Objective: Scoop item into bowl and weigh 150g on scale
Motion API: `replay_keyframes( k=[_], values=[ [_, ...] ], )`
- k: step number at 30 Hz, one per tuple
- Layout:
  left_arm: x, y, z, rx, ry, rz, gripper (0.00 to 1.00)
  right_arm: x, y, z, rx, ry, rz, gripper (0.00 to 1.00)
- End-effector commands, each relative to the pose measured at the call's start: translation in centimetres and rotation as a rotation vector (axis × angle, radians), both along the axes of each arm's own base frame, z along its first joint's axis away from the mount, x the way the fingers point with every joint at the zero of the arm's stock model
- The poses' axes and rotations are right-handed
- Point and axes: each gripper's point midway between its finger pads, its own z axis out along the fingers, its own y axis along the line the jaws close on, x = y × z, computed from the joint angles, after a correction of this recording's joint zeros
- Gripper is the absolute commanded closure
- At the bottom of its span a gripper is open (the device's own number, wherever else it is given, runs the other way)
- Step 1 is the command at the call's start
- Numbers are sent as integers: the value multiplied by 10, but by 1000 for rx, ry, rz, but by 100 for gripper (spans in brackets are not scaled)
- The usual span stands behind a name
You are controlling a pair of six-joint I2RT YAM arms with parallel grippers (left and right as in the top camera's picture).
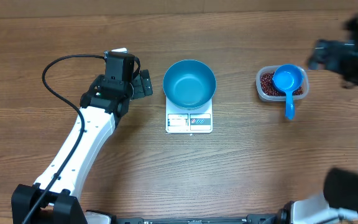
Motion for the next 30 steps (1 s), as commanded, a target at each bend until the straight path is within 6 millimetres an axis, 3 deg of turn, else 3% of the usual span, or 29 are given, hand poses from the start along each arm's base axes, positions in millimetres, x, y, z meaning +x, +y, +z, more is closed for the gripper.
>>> replay_keyframes(
  k=[1,4,7,17,22,26,30],
  values=[
    [1,3,-1,13,-2,8,0,-14,-16,17,92,-90,-98,0],
    [1,3,-1,13,-2,8,0,-20,-22,4,220,-96,-136,0],
    [1,3,-1,13,-2,8,0,-18,-16,-22,386,-92,-143,0],
    [1,3,-1,13,-2,8,0,-28,-25,-143,692,-132,-255,0],
    [1,3,-1,13,-2,8,1,-36,-1,-187,895,-238,-234,0],
    [1,3,-1,13,-2,7,0,-49,13,-229,944,-254,-293,0],
    [1,3,-1,13,-2,8,0,-55,29,-243,992,-361,-248,0]
  ],
)
